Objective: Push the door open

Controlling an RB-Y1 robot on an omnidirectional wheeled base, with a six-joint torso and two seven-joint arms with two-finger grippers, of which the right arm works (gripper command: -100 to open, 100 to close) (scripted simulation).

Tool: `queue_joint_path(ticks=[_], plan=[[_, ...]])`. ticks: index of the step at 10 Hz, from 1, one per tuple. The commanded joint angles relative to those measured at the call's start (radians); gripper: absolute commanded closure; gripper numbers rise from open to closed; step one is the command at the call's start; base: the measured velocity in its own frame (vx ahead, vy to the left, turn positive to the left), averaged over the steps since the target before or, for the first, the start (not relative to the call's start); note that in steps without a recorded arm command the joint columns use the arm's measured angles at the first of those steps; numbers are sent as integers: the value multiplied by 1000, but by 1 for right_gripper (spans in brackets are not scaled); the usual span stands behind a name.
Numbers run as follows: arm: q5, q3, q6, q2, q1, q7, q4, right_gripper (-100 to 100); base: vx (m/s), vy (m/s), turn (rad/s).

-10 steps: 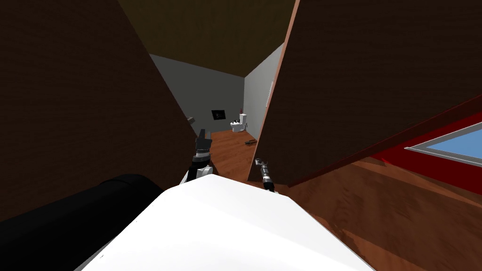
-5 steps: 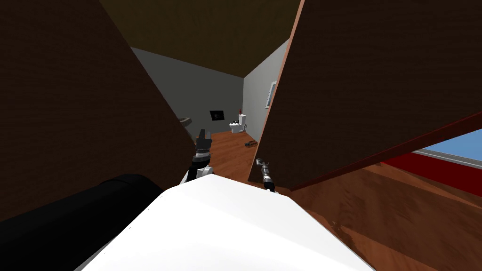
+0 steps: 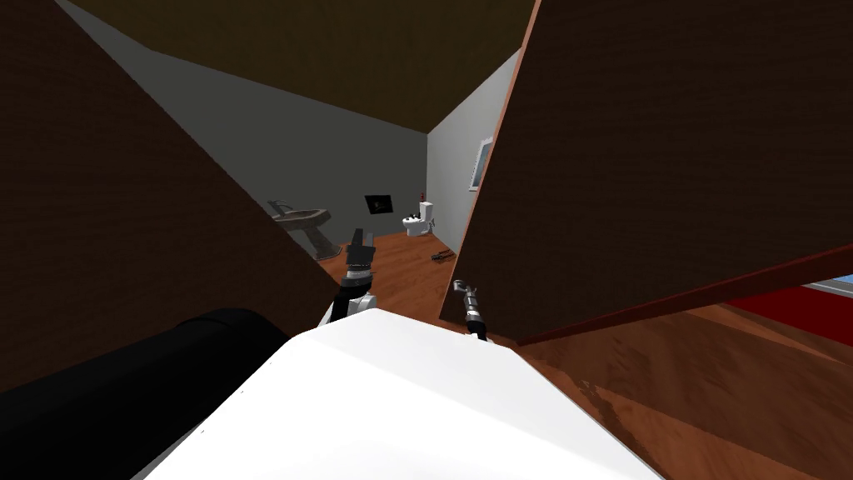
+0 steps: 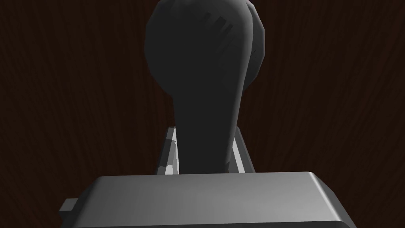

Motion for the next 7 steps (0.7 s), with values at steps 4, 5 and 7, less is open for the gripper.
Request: queue_joint_path(ticks=[4, 5, 7], plan=[[-20, -46, 5, 62, -3, 45, -10, 100, 160, 90, -94], [-20, -46, 7, 47, -1, 40, -9, 100, 56, 35, -40], [-34, -72, 7, 10, -3, 51, -11, 100, 185, 7, -43]])
